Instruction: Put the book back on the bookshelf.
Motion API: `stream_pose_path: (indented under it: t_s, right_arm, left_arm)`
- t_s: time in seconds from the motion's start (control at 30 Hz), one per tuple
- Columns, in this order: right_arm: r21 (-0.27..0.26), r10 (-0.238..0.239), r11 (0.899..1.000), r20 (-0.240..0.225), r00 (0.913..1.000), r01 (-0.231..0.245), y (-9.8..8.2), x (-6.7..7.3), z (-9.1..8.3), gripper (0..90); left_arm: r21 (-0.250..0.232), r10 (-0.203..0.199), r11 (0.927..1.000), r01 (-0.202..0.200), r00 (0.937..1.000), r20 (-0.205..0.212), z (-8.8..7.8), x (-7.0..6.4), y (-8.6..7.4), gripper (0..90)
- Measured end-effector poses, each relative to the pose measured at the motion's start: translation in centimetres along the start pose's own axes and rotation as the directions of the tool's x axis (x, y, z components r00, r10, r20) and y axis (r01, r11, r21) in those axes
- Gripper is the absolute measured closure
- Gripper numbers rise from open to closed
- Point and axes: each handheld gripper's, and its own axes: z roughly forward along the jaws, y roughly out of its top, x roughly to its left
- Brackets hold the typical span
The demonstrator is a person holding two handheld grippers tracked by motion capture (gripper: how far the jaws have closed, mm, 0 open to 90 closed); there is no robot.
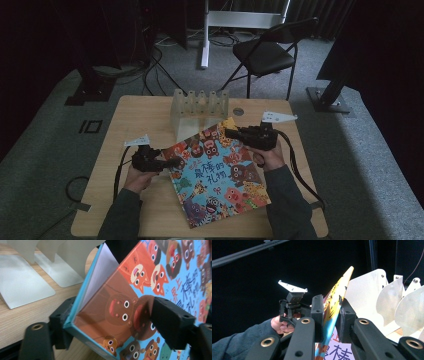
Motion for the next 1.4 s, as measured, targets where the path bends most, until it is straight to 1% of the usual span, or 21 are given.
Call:
stream_pose_path:
  t_s: [0.13, 0.17, 0.3, 0.43, 0.47, 0.5, 0.53, 0.57, 0.63, 0.67, 0.77, 0.83, 0.87, 1.03, 1.13, 1.17, 1.23, 1.27, 1.3, 1.37, 1.4]
  right_arm:
    - [-0.001, -0.007, 1.000, 0.000, 1.0000, 0.007, -0.1, -0.2, -0.2, 78.2]
    - [0.004, -0.025, 1.000, 0.009, 0.9996, 0.025, 0.0, -0.2, -0.4, 77.8]
    - [0.012, -0.047, 0.999, 0.026, 0.9986, 0.046, -0.1, -0.4, -0.7, 76.7]
    - [0.009, -0.041, 0.999, 0.021, 0.9989, 0.041, -0.3, -1.0, -1.1, 74.9]
    - [0.022, -0.047, 0.999, 0.045, 0.9979, 0.046, -0.3, -1.0, -1.2, 70.4]
    - [0.053, -0.079, 0.996, 0.114, 0.9903, 0.073, -0.4, -0.8, -1.1, 65.4]
    - [0.053, -0.079, 0.996, 0.114, 0.9903, 0.073, -0.4, -0.8, -1.1, 65.4]
    - [0.078, -0.083, 0.994, 0.154, 0.9846, 0.071, -0.6, -1.1, -1.1, 63.3]
    - [0.079, -0.079, 0.995, 0.158, 0.9843, 0.067, -0.7, -1.1, -1.2, 62.3]
    - [0.081, -0.089, 0.994, 0.179, 0.9798, 0.076, -0.9, -1.1, -1.2, 59.9]
    - [0.082, -0.100, 0.993, 0.200, 0.9746, 0.085, -0.9, -1.0, -1.3, 58.1]
    - [0.084, -0.114, 0.992, 0.228, 0.9670, 0.097, -0.9, -0.8, -1.4, 55.8]
    - [0.089, -0.123, 0.991, 0.239, 0.9632, 0.104, -0.9, -0.7, -1.4, 55.1]
    - [0.080, -0.154, 0.987, 0.271, 0.9503, 0.137, -0.9, -0.3, -1.4, 53.8]
    - [0.078, -0.165, 0.986, 0.277, 0.9466, 0.149, -0.8, -0.2, -1.4, 53.9]
    - [0.075, -0.170, 0.985, 0.283, 0.9438, 0.155, -0.8, -0.2, -1.3, 54.3]
    - [0.068, -0.179, 0.984, 0.286, 0.9413, 0.166, -0.8, -0.2, -1.3, 54.6]
    - [0.067, -0.182, 0.983, 0.285, 0.9410, 0.170, -0.8, -0.2, -1.3, 54.6]
    - [0.068, -0.187, 0.982, 0.287, 0.9394, 0.175, -0.8, -0.1, -1.2, 54.6]
    - [0.068, -0.198, 0.980, 0.288, 0.9368, 0.186, -0.9, 0.0, -1.2, 54.6]
    - [0.068, -0.200, 0.980, 0.285, 0.9374, 0.188, -0.9, 0.0, -1.2, 54.6]
  left_arm:
    - [-0.021, -0.015, 0.9997, 0.015, 0.9997, 0.021, -0.5, 0.1, 0.1, 35.4]
    - [-0.034, -0.019, 0.9992, 0.020, 0.9994, 0.030, -0.7, 0.1, 0.2, 37.5]
    - [-0.050, 0.001, 0.9987, 0.000, 0.9995, 0.030, -1.2, -0.1, 0.7, 42.9]
    - [-0.063, 0.010, 0.9980, -0.008, 0.9992, 0.039, -1.5, -0.3, 1.1, 47.9]
    - [-0.063, 0.010, 0.9980, -0.008, 0.9992, 0.039, -1.5, -0.3, 1.1, 50.2]
    - [-0.079, 0.028, 0.9966, -0.024, 0.9988, 0.041, -1.9, -0.5, 1.5, 53.4]
    - [-0.079, 0.028, 0.9966, -0.024, 0.9988, 0.041, -1.9, -0.5, 1.5, 55.2]
    - [-0.086, 0.046, 0.9954, -0.043, 0.9983, 0.037, -2.2, -0.9, 1.7, 56.8]
    - [-0.090, 0.067, 0.9939, -0.064, 0.9974, 0.027, -2.5, -1.4, 2.2, 57.8]
    - [-0.097, 0.090, 0.9913, -0.089, 0.9958, 0.013, -2.9, -2.0, 2.8, 59.7]
    - [-0.120, 0.106, 0.9873, -0.104, 0.9943, 0.007, -3.4, -2.6, 3.3, 62.4]
    - [-0.140, 0.140, 0.9802, -0.140, 0.9901, -0.009, -3.9, -3.5, 4.1, 65.9]
    - [-0.140, 0.140, 0.9802, -0.140, 0.9901, -0.009, -3.9, -3.5, 4.1, 66.9]
    - [-0.175, 0.209, 0.9616, -0.212, 0.9774, -0.035, -4.7, -5.1, 5.4, 71.1]
    - [-0.189, 0.263, 0.9440, -0.271, 0.9626, -0.066, -5.1, -6.2, 6.0, 72.8]
    - [-0.201, 0.294, 0.9312, -0.304, 0.9526, -0.079, -5.5, -6.9, 6.5, 74.8]
    - [-0.196, 0.321, 0.9214, -0.336, 0.9414, -0.102, -5.6, -7.4, 6.8, 75.7]
    - [-0.196, 0.321, 0.9214, -0.336, 0.9414, -0.102, -5.6, -7.4, 6.8, 75.6]
    - [-0.186, 0.348, 0.9120, -0.366, 0.9295, -0.121, -5.8, -7.6, 6.9, 75.4]
    - [-0.186, 0.352, 0.9105, -0.370, 0.9281, -0.121, -5.8, -7.6, 6.9, 75.4]
    - [-0.194, 0.359, 0.9064, -0.375, 0.9263, -0.116, -5.9, -7.6, 6.7, 75.3]
